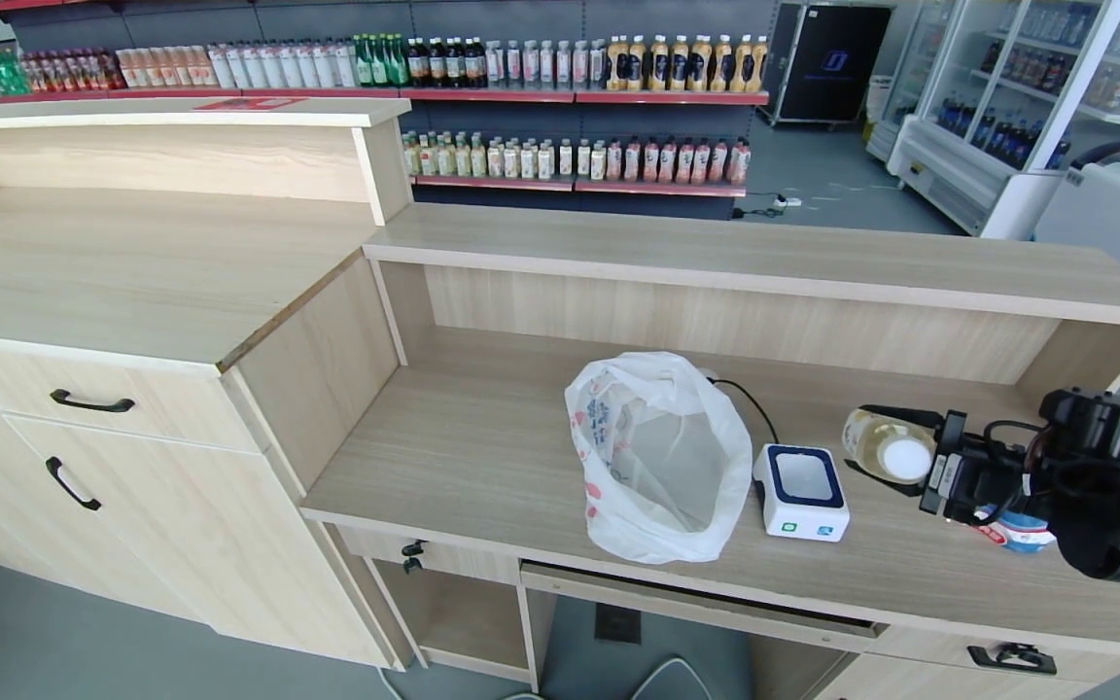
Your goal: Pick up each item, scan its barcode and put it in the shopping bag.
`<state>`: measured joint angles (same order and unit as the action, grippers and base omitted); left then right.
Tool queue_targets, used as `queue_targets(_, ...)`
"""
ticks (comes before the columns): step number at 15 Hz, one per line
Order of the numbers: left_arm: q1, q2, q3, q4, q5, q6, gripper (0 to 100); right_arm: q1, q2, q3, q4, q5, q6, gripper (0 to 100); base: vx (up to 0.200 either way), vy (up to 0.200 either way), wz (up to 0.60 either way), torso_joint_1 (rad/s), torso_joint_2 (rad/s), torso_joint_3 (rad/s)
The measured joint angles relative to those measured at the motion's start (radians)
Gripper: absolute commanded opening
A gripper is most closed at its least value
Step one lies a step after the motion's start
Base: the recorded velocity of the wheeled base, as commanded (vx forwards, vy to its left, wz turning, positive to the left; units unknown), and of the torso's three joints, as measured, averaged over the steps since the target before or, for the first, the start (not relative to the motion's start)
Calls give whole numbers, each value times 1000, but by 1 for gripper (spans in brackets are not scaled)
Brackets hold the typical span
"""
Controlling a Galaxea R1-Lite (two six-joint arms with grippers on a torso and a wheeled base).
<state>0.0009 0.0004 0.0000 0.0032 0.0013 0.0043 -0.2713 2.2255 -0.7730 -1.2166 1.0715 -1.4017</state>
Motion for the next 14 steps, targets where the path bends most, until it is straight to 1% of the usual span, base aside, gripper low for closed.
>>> queue_targets(4,0,0,0,0,0,0,100,23,18,-27,0,-1,5,0,0,0,0,0,0,0)
queue_targets(14,0,0,0,0,0,0,100,24,47,-57,0,-1,23,0,0,0,0,0,0,0)
